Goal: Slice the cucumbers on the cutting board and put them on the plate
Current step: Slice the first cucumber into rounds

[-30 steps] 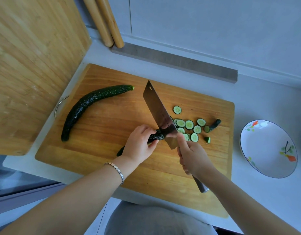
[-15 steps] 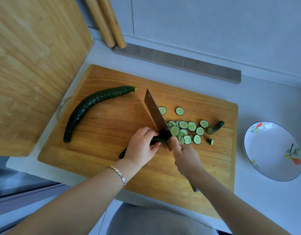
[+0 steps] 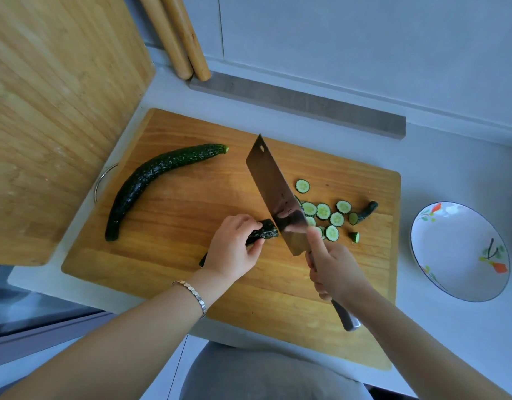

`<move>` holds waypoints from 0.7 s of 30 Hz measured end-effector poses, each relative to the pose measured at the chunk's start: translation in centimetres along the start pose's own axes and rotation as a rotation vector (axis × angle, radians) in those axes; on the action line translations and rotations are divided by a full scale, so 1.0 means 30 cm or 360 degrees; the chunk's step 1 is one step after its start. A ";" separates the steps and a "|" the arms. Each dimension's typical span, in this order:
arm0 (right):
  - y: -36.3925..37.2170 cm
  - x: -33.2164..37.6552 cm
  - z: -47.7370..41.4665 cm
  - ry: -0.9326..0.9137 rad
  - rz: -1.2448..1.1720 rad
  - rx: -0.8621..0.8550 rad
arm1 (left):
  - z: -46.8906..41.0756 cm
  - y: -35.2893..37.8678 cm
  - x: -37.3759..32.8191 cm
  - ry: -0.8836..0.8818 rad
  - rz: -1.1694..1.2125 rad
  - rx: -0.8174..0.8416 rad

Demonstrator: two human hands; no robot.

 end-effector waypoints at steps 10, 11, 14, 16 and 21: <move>0.014 0.012 -0.048 -0.0010 0.0332 -0.0041 | -0.001 0.000 -0.004 0.0030 -0.0020 0.0007; 0.019 0.004 -0.061 0.0009 0.0325 -0.0037 | 0.000 0.002 -0.006 0.0033 -0.0019 0.0009; 0.033 -0.017 -0.094 0.0045 0.0289 -0.0017 | 0.001 0.006 -0.007 0.0034 -0.0008 0.0014; 0.036 -0.029 -0.104 0.0050 0.0193 -0.0010 | -0.001 0.005 -0.005 0.0034 0.0001 0.0016; 0.035 -0.066 -0.074 0.0114 -0.0300 0.0052 | 0.000 0.012 -0.002 -0.0006 -0.0033 0.0096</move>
Point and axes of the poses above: each hand's wrist, its own z-axis away from the middle knuckle, its own y-axis out of the palm, x = y × z, the point moved 10 cm from there along -z, towards the middle knuckle, and after that the axes turned 13 degrees about x, right-handed, at the moved point
